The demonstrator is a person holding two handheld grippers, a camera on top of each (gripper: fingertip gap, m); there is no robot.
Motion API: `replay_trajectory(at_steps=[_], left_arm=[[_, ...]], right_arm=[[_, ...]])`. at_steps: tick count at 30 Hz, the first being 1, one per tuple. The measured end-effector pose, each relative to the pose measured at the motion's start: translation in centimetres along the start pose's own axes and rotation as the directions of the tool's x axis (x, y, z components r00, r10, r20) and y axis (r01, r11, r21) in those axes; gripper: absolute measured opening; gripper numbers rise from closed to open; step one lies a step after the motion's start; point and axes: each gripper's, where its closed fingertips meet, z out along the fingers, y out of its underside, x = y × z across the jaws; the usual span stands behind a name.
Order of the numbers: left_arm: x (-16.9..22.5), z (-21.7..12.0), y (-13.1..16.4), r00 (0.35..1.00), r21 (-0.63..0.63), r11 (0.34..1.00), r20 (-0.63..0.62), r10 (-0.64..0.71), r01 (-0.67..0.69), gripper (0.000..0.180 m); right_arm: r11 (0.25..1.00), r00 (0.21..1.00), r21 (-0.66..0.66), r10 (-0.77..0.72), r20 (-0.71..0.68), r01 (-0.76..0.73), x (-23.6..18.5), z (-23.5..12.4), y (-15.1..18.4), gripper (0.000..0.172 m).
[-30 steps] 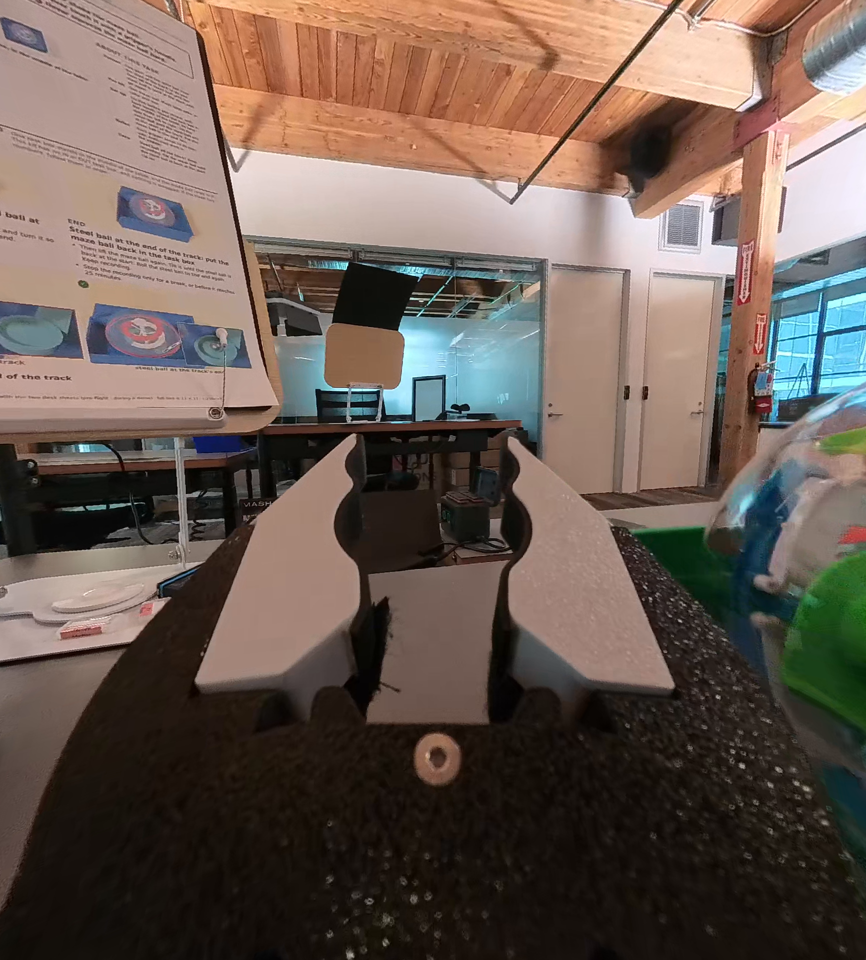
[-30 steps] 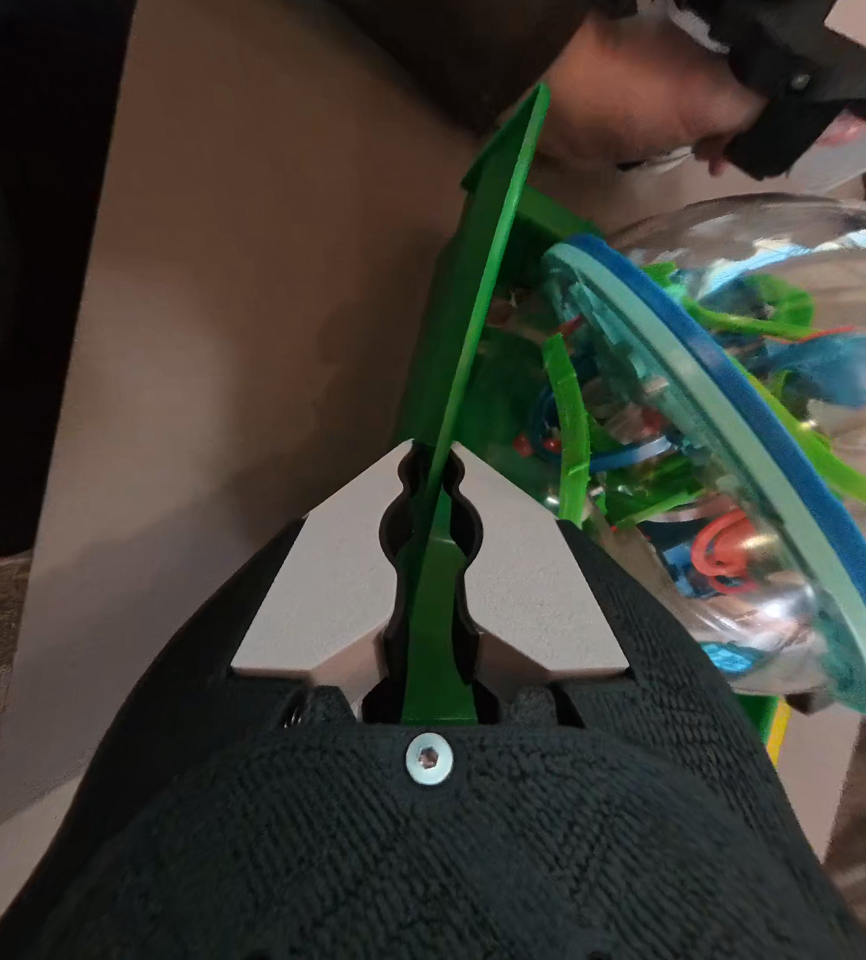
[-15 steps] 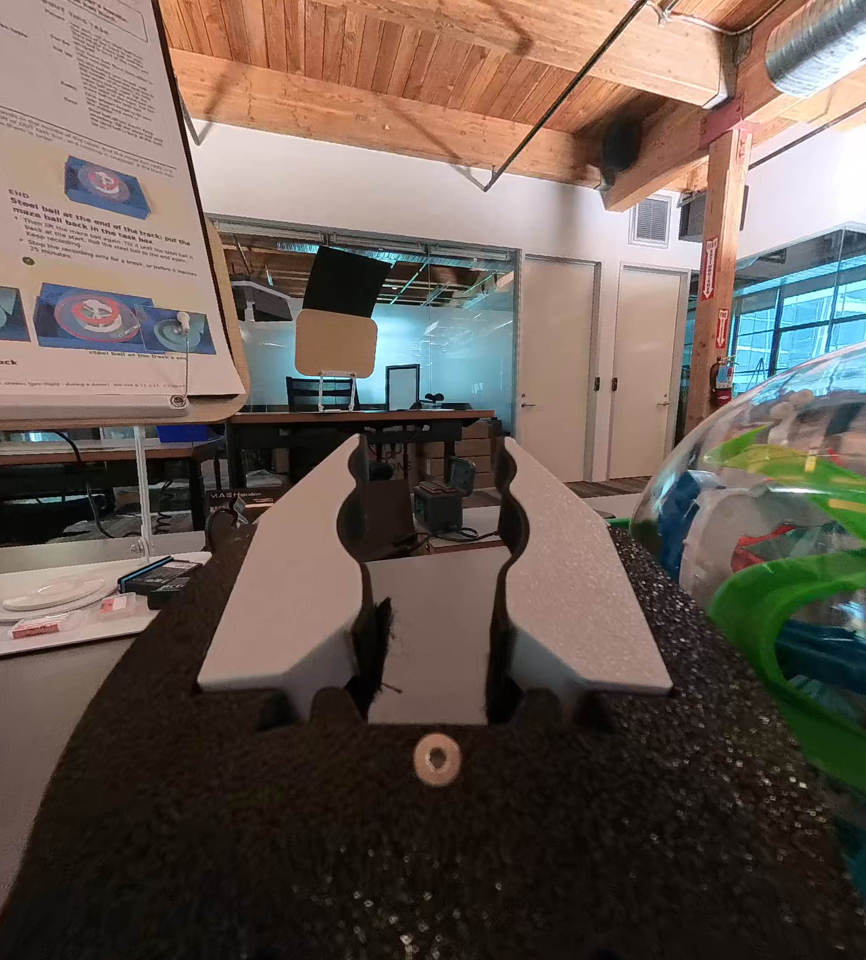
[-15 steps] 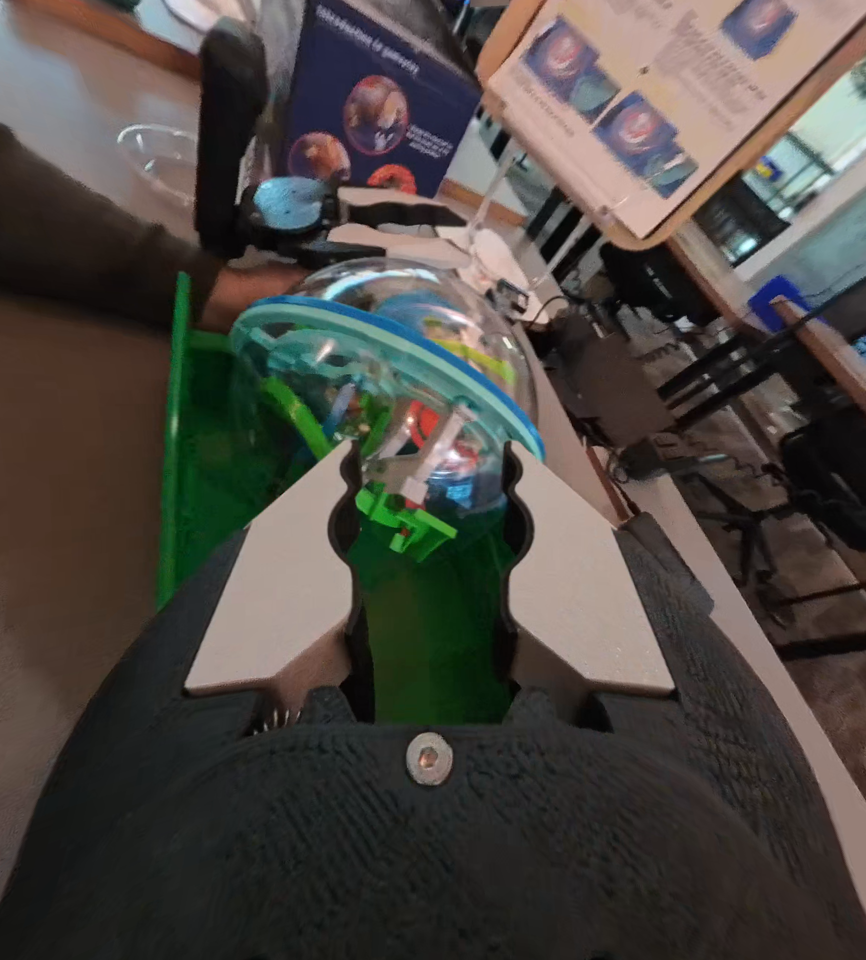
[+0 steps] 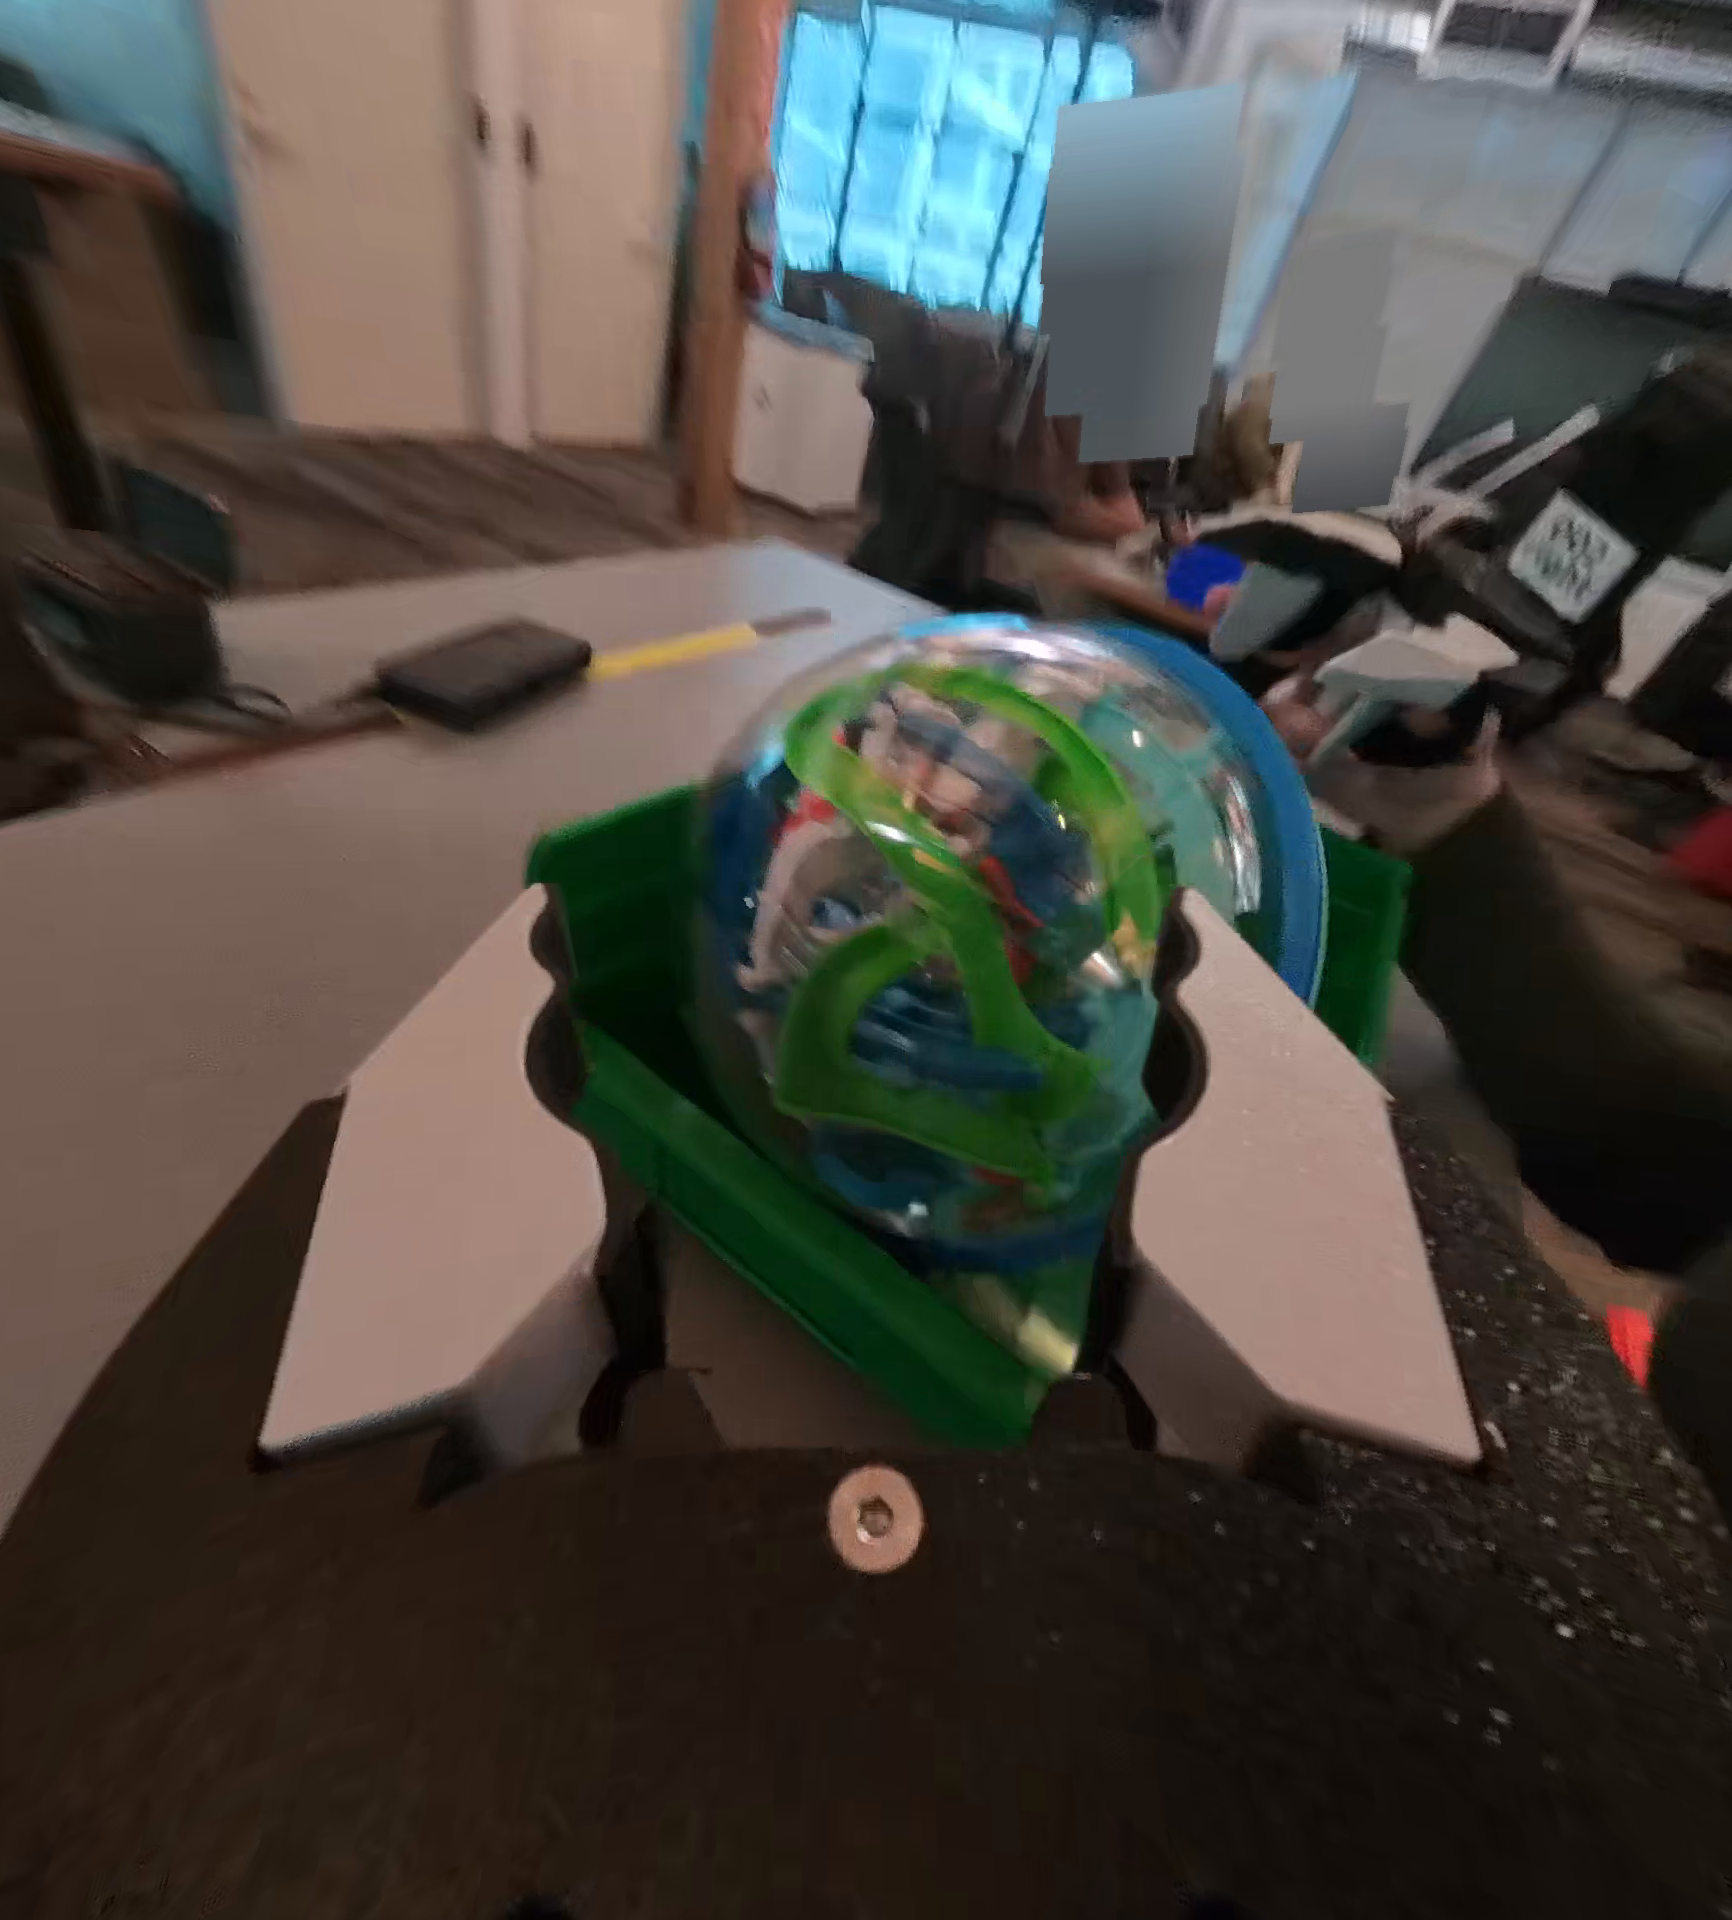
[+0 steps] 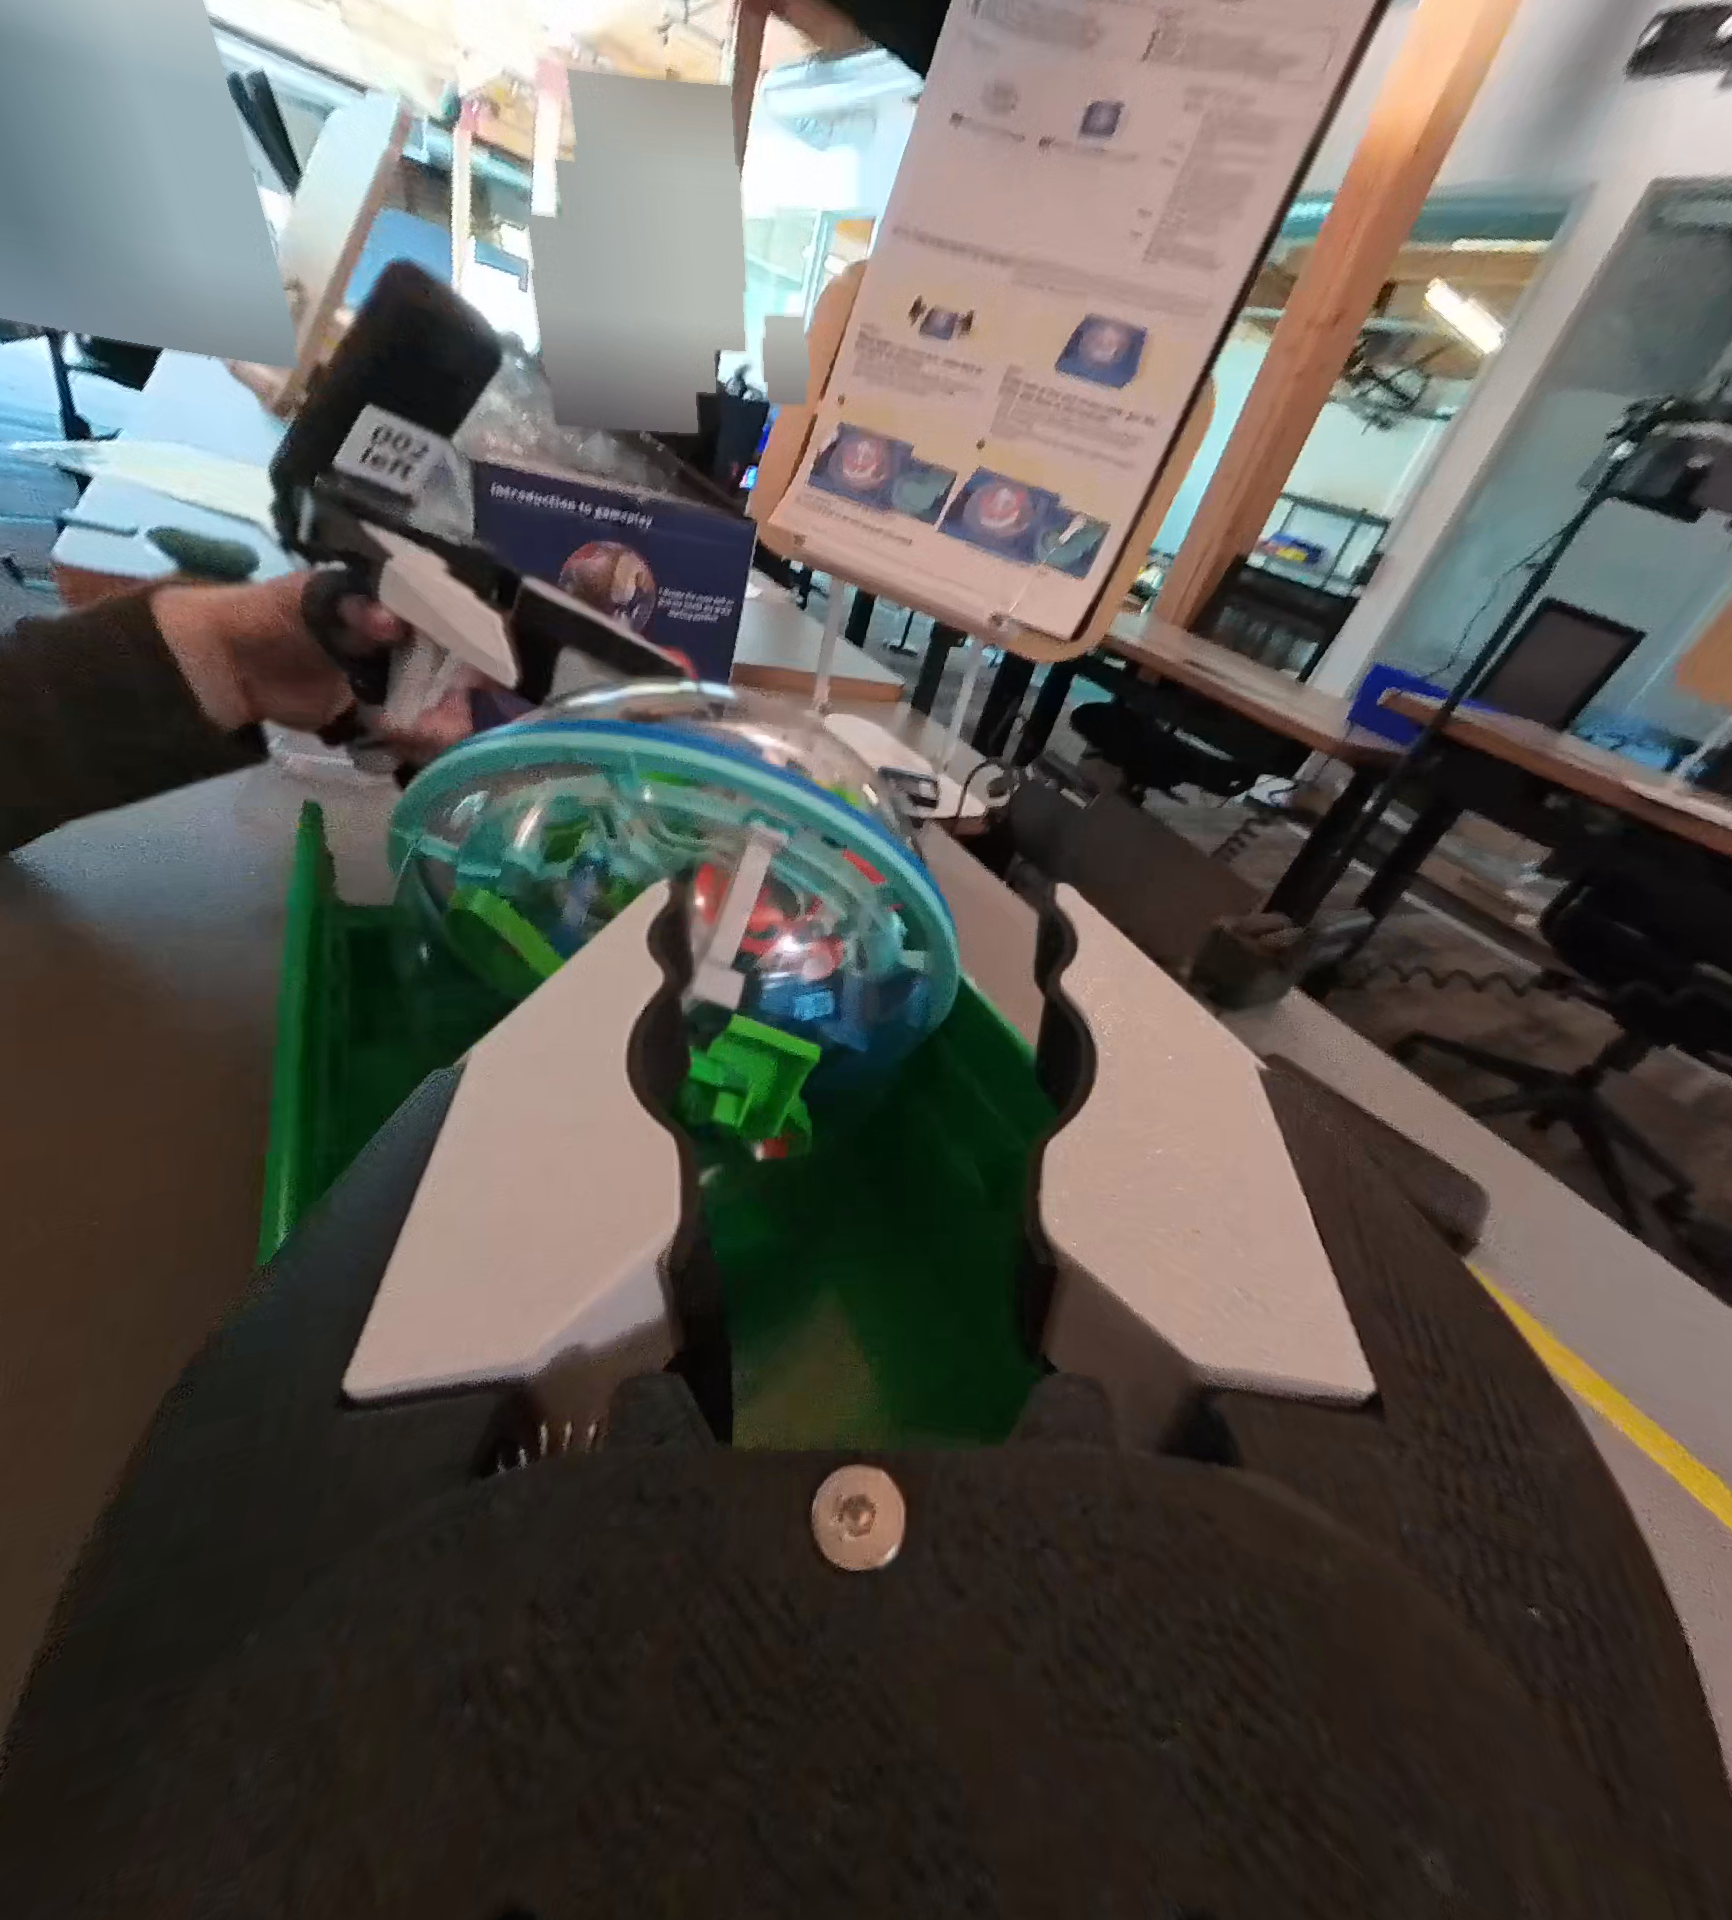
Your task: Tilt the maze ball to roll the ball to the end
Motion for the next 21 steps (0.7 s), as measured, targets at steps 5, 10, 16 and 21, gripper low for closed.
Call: replay_trajectory(at_steps=[5, 10, 16, 21], left_arm=[[2.1, 1.7, 1.8, 0.996, -0.19, 0.981, -0.077, 0.035, -0.049, 0.113], [4.8, 4.8, 1.1, 0.985, -0.223, 0.965, -0.131, 0.11, -0.137, 0.111], [7.6, 9.0, 0.0, 0.946, -0.244, 0.924, -0.211, 0.247, -0.296, 0.113], [9.1, 11.9, -0.8, 0.922, -0.247, 0.913, -0.297, 0.248, -0.325, 0.103]], right_arm=[[0.981, 0.997, -0.182, -0.052, 0.055, 0.061, -1.6, 1.1, 2.7, 0.079], [0.985, 0.995, -0.157, -0.057, 0.084, 0.07, -2.6, 1.2, 1.7, 0.089], [0.977, 0.988, -0.151, -0.142, 0.057, 0.15, -3.2, 1.5, 0.6, 0.102], [0.955, 0.977, -0.208, -0.2, 0.072, 0.211, -4.1, 2.2, 0.0, 0.102]])
